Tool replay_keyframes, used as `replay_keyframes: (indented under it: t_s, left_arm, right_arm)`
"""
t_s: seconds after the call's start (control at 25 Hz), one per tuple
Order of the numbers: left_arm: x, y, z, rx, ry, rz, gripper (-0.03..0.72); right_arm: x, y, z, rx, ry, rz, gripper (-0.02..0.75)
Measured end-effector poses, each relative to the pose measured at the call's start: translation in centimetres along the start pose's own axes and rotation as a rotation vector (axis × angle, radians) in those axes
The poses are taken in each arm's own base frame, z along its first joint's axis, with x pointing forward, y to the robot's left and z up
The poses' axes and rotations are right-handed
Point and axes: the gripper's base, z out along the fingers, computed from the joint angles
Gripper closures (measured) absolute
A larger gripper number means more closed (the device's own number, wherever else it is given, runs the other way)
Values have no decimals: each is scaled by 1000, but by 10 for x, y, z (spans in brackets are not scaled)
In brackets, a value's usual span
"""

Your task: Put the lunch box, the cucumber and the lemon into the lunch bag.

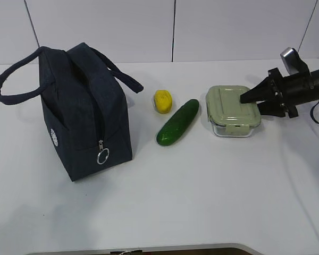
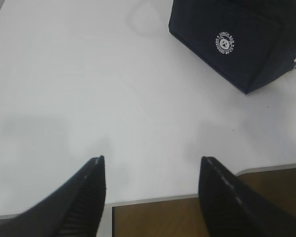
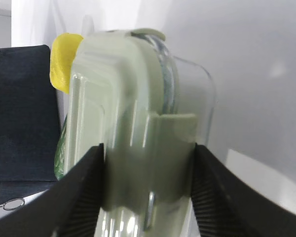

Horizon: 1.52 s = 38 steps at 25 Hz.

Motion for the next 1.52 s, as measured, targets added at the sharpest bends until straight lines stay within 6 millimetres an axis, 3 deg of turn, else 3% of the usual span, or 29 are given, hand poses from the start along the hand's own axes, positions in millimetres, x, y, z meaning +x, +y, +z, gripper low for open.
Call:
replay_keyframes:
  t_s: [1.04, 1.52]
  left_arm:
    - [0, 0, 0, 0, 0, 0, 257]
    - [-5, 0, -2, 0, -1, 0, 257]
  right_arm:
    - [-1, 1, -1, 1, -4, 95, 356]
    - [-8, 17, -14, 38, -34, 57, 357]
